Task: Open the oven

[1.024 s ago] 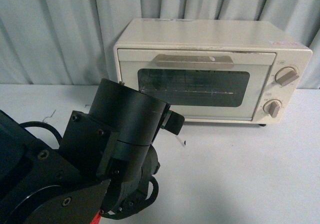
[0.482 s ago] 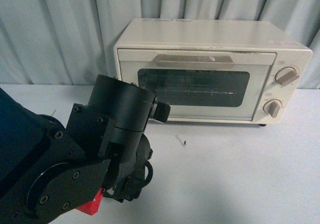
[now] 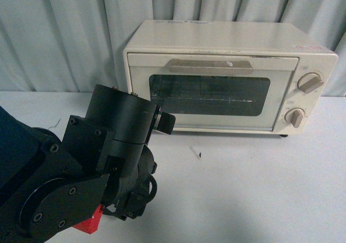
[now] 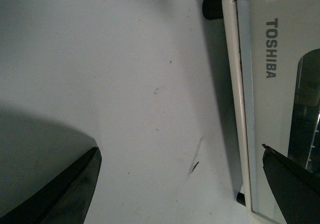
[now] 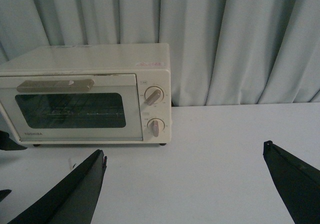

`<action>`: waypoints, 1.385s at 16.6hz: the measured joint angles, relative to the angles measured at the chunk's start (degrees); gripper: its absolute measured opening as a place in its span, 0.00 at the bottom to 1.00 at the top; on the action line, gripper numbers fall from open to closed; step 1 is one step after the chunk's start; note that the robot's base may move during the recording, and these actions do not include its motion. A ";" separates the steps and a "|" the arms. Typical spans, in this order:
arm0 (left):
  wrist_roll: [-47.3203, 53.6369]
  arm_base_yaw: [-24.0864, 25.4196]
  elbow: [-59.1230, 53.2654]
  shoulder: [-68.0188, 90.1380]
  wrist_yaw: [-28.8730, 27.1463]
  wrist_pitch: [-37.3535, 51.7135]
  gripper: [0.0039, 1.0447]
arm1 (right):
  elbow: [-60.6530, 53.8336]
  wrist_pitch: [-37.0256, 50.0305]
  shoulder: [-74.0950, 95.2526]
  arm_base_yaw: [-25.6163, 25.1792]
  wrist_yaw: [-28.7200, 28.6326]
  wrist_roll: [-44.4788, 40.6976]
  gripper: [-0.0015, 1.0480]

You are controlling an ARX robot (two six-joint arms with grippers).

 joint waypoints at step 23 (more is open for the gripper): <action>0.02 0.00 -0.11 0.09 0.37 -0.46 0.94 | 8.31 -19.43 13.77 9.31 19.04 12.94 0.94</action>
